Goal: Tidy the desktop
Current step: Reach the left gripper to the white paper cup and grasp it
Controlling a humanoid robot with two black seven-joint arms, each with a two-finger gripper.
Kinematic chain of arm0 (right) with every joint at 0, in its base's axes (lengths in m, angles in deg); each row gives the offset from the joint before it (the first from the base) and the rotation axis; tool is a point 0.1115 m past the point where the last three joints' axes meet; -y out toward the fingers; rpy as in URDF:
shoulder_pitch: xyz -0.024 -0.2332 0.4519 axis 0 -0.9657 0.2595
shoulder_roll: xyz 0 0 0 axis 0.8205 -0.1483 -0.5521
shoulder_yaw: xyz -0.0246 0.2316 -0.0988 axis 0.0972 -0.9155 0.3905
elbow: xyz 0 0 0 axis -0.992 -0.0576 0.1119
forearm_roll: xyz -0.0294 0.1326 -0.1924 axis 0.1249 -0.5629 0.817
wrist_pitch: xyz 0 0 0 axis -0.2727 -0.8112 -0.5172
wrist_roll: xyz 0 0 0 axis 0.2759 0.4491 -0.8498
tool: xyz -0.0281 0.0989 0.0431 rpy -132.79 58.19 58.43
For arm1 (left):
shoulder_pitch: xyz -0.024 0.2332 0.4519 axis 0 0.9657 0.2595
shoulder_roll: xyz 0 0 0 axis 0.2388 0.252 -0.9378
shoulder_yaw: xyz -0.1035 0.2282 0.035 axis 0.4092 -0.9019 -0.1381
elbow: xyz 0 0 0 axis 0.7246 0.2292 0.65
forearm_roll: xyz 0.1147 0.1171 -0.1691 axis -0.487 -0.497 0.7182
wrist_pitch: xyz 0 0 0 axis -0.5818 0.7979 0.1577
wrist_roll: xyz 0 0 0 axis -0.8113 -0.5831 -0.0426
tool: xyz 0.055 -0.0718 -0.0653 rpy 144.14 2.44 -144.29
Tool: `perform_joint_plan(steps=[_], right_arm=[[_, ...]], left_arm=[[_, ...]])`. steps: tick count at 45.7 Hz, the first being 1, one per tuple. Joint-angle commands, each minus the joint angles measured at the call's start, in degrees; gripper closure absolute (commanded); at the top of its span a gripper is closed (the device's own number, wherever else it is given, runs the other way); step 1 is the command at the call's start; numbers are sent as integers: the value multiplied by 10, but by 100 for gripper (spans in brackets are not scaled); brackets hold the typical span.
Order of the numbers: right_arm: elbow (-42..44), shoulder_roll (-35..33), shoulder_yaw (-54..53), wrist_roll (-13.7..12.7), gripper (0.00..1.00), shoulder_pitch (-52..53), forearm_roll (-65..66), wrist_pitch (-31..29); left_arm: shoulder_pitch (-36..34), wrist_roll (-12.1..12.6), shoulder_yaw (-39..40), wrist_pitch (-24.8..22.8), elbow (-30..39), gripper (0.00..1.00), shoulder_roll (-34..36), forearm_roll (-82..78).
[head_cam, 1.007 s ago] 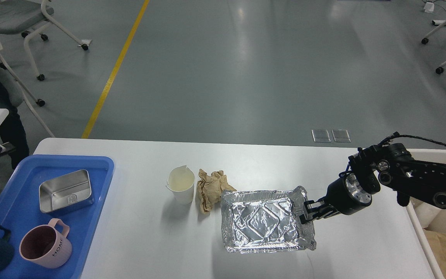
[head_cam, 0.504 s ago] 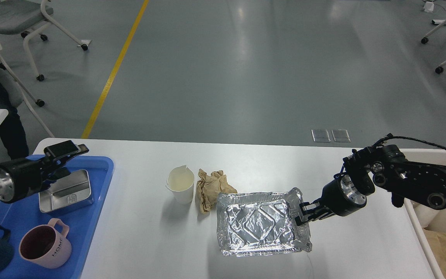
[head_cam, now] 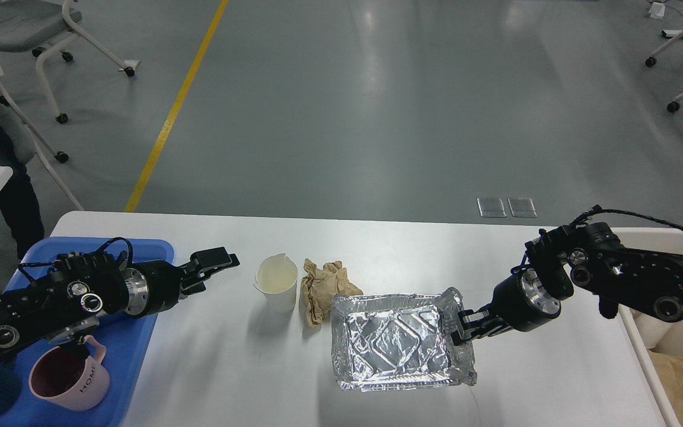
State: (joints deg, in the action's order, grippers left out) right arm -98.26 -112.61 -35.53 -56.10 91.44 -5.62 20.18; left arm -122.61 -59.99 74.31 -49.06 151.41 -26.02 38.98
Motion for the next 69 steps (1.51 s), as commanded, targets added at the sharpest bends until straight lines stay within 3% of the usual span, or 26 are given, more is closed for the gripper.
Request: perform_joint_plan(steps=[1, 21, 31, 45, 63, 69], right_arm=[[0, 1, 0, 0, 100, -1, 0, 0], [0, 4, 0, 0, 100, -5, 0, 3], [0, 4, 0, 0, 100, -5, -1, 3], [0, 3, 0, 0, 100, -5, -1, 4], [2, 4, 7, 10, 100, -9, -4, 1], [3, 10, 8, 9, 100, -9, -5, 0]], left_arm=[[-10, 0, -15, 2, -19, 4, -14, 0], [-60, -3, -75, 1, -122, 20, -122, 0], [-60, -2, -86, 1, -140, 29, -159, 0], [-58, -3, -116, 1, -140, 49, -163, 0], [-59, -9, -127, 0, -140, 94, -163, 1], [-59, -11, -127, -1, -139, 98, -162, 1]])
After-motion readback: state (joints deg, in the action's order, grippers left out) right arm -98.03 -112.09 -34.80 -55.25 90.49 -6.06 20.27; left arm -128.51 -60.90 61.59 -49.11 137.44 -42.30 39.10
